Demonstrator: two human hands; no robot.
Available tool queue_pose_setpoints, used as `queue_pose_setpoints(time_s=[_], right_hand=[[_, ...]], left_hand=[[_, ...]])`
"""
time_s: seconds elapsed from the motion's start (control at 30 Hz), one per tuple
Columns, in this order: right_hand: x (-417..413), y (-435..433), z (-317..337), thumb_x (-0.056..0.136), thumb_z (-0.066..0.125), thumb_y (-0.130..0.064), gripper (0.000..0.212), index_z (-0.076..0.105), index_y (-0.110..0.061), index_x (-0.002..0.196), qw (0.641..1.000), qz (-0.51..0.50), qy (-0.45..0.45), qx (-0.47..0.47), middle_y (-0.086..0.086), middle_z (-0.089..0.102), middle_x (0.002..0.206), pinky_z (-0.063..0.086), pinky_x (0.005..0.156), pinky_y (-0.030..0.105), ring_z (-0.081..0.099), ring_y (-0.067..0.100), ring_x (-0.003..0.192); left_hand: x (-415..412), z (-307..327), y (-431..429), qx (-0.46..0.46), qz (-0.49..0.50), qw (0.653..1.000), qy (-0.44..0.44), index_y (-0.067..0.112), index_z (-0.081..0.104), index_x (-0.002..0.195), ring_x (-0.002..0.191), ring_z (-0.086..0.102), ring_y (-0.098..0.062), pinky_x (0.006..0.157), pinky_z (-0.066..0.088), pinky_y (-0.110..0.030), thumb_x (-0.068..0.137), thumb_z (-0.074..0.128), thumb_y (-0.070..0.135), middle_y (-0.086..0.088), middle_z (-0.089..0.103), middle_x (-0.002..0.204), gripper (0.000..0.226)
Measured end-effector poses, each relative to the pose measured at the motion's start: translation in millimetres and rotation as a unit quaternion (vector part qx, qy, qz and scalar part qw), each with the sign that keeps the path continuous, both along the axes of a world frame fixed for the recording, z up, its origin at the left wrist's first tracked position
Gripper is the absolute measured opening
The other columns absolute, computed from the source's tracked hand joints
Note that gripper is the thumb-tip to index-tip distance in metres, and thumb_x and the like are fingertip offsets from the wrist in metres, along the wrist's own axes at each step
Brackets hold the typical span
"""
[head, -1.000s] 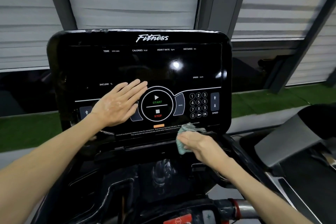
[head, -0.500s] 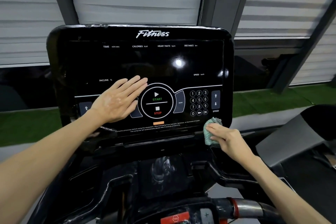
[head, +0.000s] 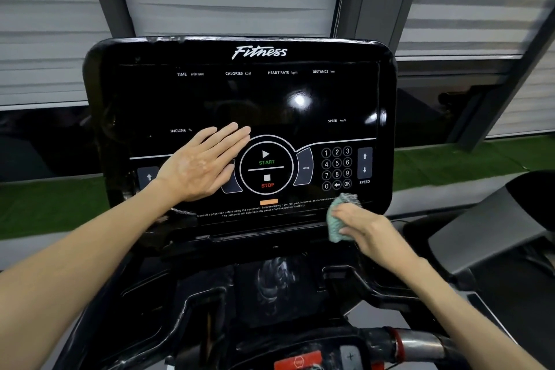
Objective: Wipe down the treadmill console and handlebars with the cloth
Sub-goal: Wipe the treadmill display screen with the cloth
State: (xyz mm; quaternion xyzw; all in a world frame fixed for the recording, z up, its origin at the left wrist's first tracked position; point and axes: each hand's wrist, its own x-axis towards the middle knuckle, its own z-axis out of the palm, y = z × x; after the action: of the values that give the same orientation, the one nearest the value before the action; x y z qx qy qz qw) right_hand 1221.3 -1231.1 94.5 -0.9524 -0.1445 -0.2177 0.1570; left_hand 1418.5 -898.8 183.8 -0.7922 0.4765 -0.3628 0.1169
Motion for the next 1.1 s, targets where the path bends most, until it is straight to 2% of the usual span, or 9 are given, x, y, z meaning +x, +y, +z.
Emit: queue_pose_setpoints(time_s=[0.13,0.3,0.5,0.57,0.67,0.8,0.97,1.03,1.1], right_hand=[[-11.7,-22.1,4.7,0.079,0.073,0.0,0.034,0.068,0.001,0.112,0.998,-0.061,0.007,0.007,0.01,0.068,0.117,0.028,0.108,0.01,0.063,0.024,0.113],[-8.0,-4.9,8.8,0.069,0.078,0.01,0.038,0.07,0.003,0.106,0.999,-0.052,-0.011,0.0,0.011,0.07,0.11,0.029,0.104,0.006,0.067,0.026,0.104],[19.2,68.9,-0.9,0.082,0.065,-0.005,0.027,0.065,-0.009,0.108,0.998,0.056,-0.007,-0.026,0.002,0.067,0.107,0.054,0.083,0.035,0.066,0.022,0.098],[23.7,79.2,-4.8,0.089,0.054,-0.011,0.024,0.06,-0.012,0.112,0.997,0.057,0.01,-0.043,-0.001,0.061,0.108,0.056,0.077,0.037,0.063,0.02,0.098],[18.9,60.9,2.1,0.087,0.055,-0.009,0.025,0.062,-0.011,0.111,0.997,0.063,0.022,-0.036,0.001,0.064,0.107,0.054,0.085,0.033,0.063,0.018,0.099],[3.0,13.2,11.6,0.07,0.071,0.013,0.035,0.071,0.001,0.103,1.0,-0.009,0.01,-0.001,0.012,0.071,0.107,0.032,0.104,0.007,0.064,0.017,0.107],[-11.3,-19.2,17.1,0.071,0.075,0.014,0.035,0.072,0.003,0.103,0.993,-0.118,0.019,0.025,0.015,0.071,0.108,0.025,0.104,0.002,0.067,0.031,0.104],[-12.7,-18.3,26.6,0.072,0.074,0.014,0.034,0.072,0.002,0.104,0.993,-0.112,-0.007,0.035,0.012,0.071,0.108,0.028,0.101,0.001,0.066,0.02,0.104],[-13.0,-9.6,42.7,0.076,0.073,0.01,0.033,0.073,-0.003,0.106,0.988,-0.112,-0.028,0.103,0.002,0.07,0.108,0.033,0.097,0.0,0.06,-0.002,0.103]], left_hand=[[0.5,-0.1,-0.3,0.001,0.001,1.0,0.002,0.007,0.02,0.156,0.15,0.022,-0.025,0.119,0.021,-0.042,0.102,0.027,0.032,-0.008,0.018,0.163,0.059],[1.6,-0.4,-1.1,0.002,0.001,1.0,0.006,0.007,0.02,0.156,0.15,0.021,-0.025,0.12,0.02,-0.042,0.102,0.029,0.033,-0.008,0.017,0.163,0.06],[0.3,0.1,-1.0,-0.001,-0.005,1.0,0.003,0.007,0.021,0.155,0.15,0.021,-0.024,0.12,0.02,-0.041,0.102,0.028,0.032,-0.008,0.019,0.163,0.059],[0.6,0.2,-0.3,-0.003,-0.008,1.0,0.003,0.007,0.021,0.155,0.15,0.021,-0.024,0.12,0.02,-0.041,0.102,0.029,0.032,-0.008,0.019,0.163,0.059],[0.7,-0.2,-0.6,-0.005,-0.015,1.0,0.002,0.007,0.021,0.155,0.149,0.023,-0.025,0.119,0.021,-0.041,0.102,0.029,0.032,-0.008,0.019,0.163,0.059],[1.3,-0.4,-0.6,-0.015,-0.023,1.0,0.011,0.006,0.022,0.155,0.149,0.025,-0.026,0.118,0.024,-0.042,0.102,0.029,0.032,-0.008,0.019,0.162,0.059],[-0.7,0.5,-1.0,-0.011,-0.018,1.0,0.02,0.006,0.021,0.155,0.149,0.023,-0.025,0.119,0.023,-0.042,0.102,0.028,0.032,-0.008,0.019,0.163,0.06],[-2.2,2.0,-1.3,-0.007,-0.013,0.999,0.031,0.006,0.022,0.155,0.15,0.022,-0.025,0.119,0.023,-0.042,0.102,0.028,0.032,-0.008,0.019,0.163,0.06],[-5.2,4.6,-0.7,-0.001,-0.01,0.999,0.038,0.005,0.023,0.154,0.149,0.024,-0.026,0.119,0.023,-0.042,0.101,0.03,0.031,-0.009,0.021,0.162,0.06]])
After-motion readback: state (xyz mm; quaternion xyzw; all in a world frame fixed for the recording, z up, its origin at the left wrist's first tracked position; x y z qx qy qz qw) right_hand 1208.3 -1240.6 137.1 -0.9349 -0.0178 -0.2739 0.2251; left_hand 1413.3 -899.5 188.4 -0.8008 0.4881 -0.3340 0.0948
